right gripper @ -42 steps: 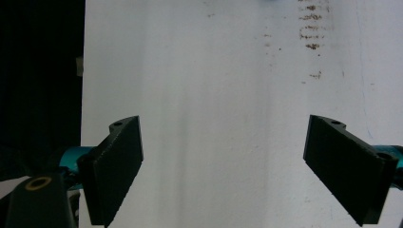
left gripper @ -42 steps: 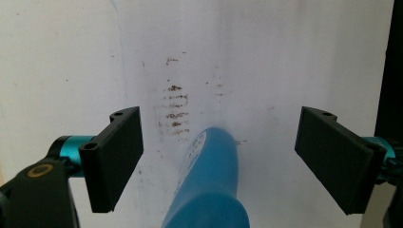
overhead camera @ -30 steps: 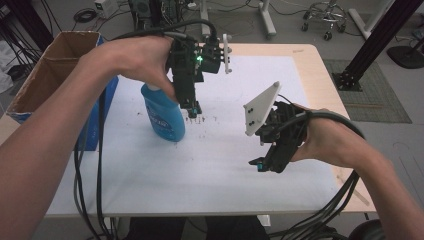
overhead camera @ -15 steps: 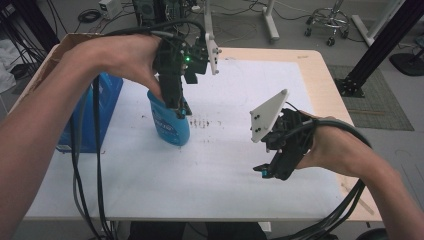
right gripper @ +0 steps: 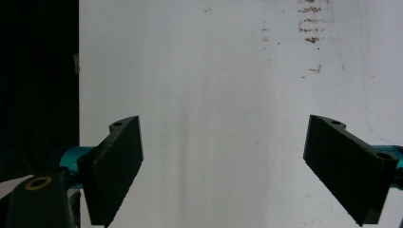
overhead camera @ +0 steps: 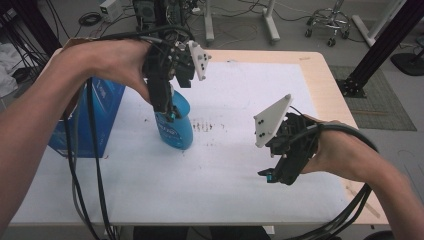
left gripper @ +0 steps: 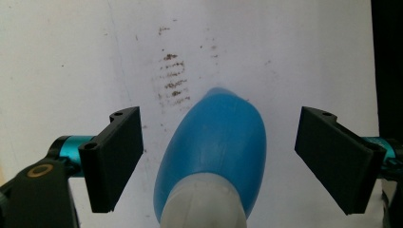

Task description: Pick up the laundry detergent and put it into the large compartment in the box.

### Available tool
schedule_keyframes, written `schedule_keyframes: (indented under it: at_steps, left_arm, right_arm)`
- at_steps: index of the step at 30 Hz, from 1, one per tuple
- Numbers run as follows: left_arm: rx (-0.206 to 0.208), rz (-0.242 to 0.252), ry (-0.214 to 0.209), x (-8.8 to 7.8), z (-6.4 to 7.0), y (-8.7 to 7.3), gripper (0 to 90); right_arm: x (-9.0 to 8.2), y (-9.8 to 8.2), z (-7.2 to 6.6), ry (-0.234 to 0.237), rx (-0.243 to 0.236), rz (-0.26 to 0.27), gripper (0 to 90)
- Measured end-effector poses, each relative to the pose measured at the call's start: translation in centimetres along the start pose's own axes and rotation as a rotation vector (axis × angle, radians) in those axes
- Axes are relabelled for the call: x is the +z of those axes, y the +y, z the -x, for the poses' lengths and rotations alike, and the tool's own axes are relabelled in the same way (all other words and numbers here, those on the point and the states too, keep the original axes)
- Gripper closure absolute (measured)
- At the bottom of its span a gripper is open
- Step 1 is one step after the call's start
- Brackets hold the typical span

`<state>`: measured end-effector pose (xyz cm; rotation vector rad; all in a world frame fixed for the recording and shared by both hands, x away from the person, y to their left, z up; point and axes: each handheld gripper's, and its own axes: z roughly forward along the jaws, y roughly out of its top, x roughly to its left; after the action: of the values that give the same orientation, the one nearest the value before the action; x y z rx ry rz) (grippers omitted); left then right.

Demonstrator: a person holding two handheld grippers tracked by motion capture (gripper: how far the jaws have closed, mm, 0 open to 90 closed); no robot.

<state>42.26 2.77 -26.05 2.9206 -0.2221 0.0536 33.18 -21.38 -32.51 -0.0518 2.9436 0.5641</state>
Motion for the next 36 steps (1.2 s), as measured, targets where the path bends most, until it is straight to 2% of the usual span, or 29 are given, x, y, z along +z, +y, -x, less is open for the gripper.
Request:
schedule_keyframes:
  at_steps: [9, 10, 12, 19, 26, 28, 36]
  left_arm:
    - [0.050, 0.006, -0.023, 0.2, -0.1, -1.5, 16.4]
    - [0.078, 0.004, -0.024, 0.4, -0.2, -1.8, 16.4]
    - [0.099, 0.007, -0.013, 0.5, -0.2, -1.9, 16.5]
    - [0.180, 0.013, -0.019, 1.0, -0.4, -2.2, 16.5]
    - [0.220, 0.021, -0.029, 1.2, -0.5, -2.6, 16.7]
    - [0.216, 0.027, -0.031, 1.2, -0.5, -2.7, 16.7]
    - [0.243, 0.017, -0.019, 1.4, -0.6, -2.8, 16.8]
  right_arm:
    - [0.2, 0.2, 0.0, 0.001, 0.002, -0.007, 12.2]
    - [0.3, 0.3, 0.0, 0.003, 0.003, -0.011, 12.2]
    - [0.3, 0.3, 0.0, 0.001, 0.003, -0.013, 12.2]
    - [0.4, 0.4, -0.2, 0.001, 0.002, -0.020, 12.2]
    - [0.4, 0.4, -0.2, -0.001, 0.004, -0.026, 12.3]
    - [0.4, 0.4, -0.2, -0.002, 0.005, -0.026, 12.2]
    - [0.5, 0.4, -0.2, -0.002, 0.006, -0.033, 12.2]
